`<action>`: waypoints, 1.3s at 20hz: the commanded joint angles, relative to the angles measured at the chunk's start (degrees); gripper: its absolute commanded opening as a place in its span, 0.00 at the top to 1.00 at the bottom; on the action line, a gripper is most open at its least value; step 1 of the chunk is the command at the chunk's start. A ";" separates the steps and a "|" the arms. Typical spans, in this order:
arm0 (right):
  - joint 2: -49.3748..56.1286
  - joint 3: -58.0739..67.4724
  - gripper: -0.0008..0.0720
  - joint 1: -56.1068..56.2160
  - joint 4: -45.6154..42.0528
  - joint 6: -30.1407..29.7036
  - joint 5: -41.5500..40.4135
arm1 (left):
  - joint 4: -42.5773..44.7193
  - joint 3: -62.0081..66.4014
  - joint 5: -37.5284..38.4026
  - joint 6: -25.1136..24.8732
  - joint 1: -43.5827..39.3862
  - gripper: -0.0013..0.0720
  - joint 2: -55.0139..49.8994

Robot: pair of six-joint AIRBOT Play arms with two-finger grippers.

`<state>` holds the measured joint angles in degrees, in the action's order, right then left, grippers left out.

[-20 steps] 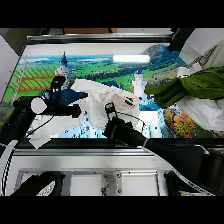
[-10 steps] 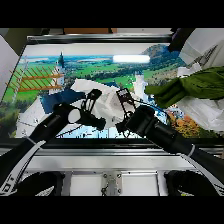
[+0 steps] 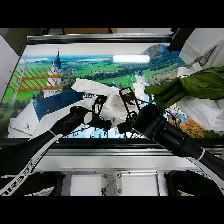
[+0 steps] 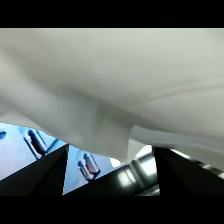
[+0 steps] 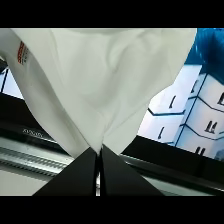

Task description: Fold the clothes and pants, and hang the long-sleeved shirts on hangers.

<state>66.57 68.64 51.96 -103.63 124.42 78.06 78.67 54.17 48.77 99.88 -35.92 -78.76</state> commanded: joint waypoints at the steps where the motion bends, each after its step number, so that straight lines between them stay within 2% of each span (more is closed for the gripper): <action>1: -0.09 0.04 0.97 -0.02 0.46 0.02 0.00 | 0.92 0.00 -0.74 1.29 3.26 0.23 -0.59; 9: -0.09 0.04 0.97 0.00 1.09 0.04 -0.02 | 2.78 0.00 -4.61 2.82 5.31 0.24 -1.36; 14: -0.11 0.04 0.97 -0.02 1.07 0.02 0.00 | 2.84 0.00 -2.67 3.10 5.22 0.25 -5.29; 15: -0.11 0.04 0.97 -0.09 1.05 0.02 0.00 | 2.84 0.04 -2.69 3.19 5.68 0.66 -5.20; 16: -0.11 0.04 0.97 -0.11 1.01 0.00 0.00 | 2.82 0.09 -2.64 3.02 6.23 0.94 -4.61; 18: -0.44 0.24 0.97 -0.68 -0.11 -2.49 0.07 | 2.80 0.46 -1.62 2.97 7.43 0.96 -0.81; 20: -1.07 3.56 0.97 -4.00 -1.16 -7.02 2.34 | 2.75 4.90 3.56 0.42 9.22 0.96 5.31; 23: -1.75 17.14 0.97 -11.28 -1.18 -15.78 9.16 | 2.12 18.10 11.61 -1.55 9.57 0.96 15.89; 26: -1.77 34.53 0.97 -13.77 -2.97 -21.42 11.58 | 2.32 34.21 12.24 -2.62 4.96 0.96 23.04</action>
<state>65.01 89.49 41.28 -105.10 110.15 86.00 81.25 75.85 58.08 99.00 -28.38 -62.59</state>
